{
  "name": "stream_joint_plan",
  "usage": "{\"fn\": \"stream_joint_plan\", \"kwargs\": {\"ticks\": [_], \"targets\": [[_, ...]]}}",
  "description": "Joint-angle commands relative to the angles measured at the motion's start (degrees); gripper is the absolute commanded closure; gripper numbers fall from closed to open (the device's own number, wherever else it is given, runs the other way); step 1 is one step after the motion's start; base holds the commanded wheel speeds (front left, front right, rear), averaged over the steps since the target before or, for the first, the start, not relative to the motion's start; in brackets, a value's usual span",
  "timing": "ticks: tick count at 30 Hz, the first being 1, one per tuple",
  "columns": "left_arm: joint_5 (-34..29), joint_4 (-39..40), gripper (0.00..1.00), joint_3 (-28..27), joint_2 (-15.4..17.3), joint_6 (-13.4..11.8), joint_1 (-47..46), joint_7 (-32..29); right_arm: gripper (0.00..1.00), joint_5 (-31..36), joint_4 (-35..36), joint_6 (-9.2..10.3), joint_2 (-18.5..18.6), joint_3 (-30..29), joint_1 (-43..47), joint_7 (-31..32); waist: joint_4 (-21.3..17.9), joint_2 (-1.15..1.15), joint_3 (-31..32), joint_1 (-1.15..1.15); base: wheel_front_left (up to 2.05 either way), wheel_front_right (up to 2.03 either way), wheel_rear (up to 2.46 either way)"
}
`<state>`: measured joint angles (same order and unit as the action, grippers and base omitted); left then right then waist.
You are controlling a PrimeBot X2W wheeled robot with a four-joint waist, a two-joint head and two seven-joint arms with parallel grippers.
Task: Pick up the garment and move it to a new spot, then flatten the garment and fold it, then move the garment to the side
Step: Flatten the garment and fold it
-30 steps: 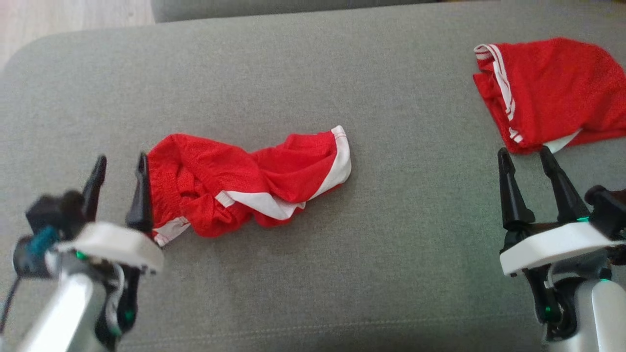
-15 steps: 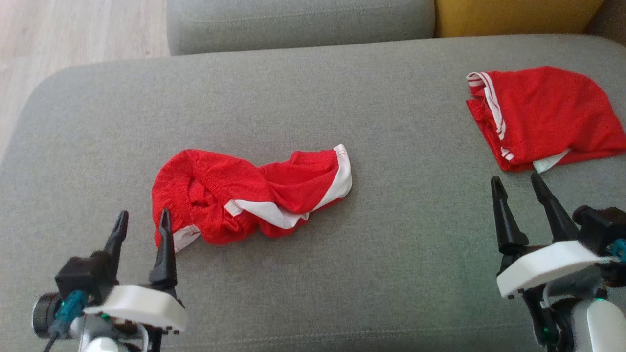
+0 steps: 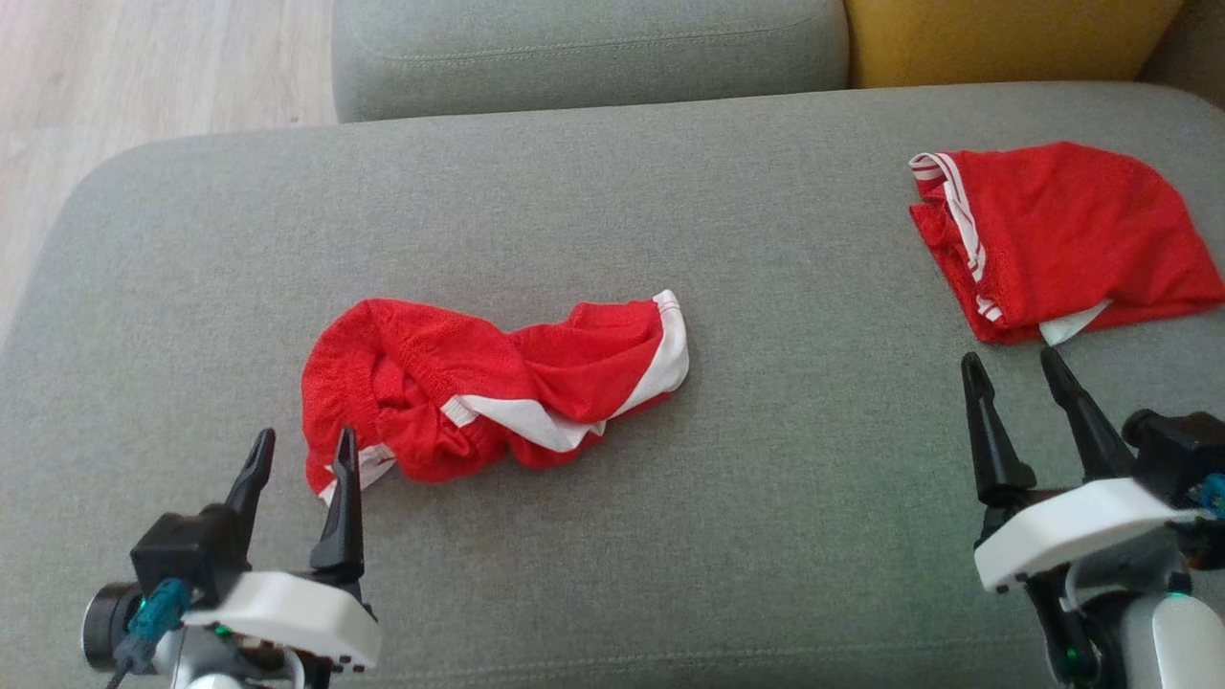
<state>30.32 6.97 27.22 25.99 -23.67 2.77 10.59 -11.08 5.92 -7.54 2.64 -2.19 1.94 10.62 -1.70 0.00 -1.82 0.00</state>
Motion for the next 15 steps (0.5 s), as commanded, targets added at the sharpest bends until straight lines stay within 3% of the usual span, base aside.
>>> {"fn": "stream_joint_plan", "kwargs": {"ticks": [1, 8, 15], "targets": [[-0.3, 1.7, 0.0, -2.1, 1.7, 0.3, -2.7, 0.0, 0.0, -0.1, 2.5, 0.05, 0.2, 1.2, -1.1, 0.4, 0.0, 0.0, -0.1, 0.0, 0.0, 0.0, 0.0], [-1.1, 1.4, 0.0, 0.1, 1.6, 2.0, -5.5, -1.6, 0.0, -0.2, 2.8, 0.05, 0.2, 1.0, -1.3, 0.4, 0.1, 0.0, -0.9, 0.0, 0.0, 0.0, 0.0], [-0.4, -3.3, 0.0, 5.6, -2.1, 7.5, -12.5, -5.4, 0.0, -0.4, 2.8, 0.05, 0.2, 1.8, -2.6, 0.1, -0.7, 0.0, -3.2, 0.0, 0.0, 0.0, 0.0]]}}
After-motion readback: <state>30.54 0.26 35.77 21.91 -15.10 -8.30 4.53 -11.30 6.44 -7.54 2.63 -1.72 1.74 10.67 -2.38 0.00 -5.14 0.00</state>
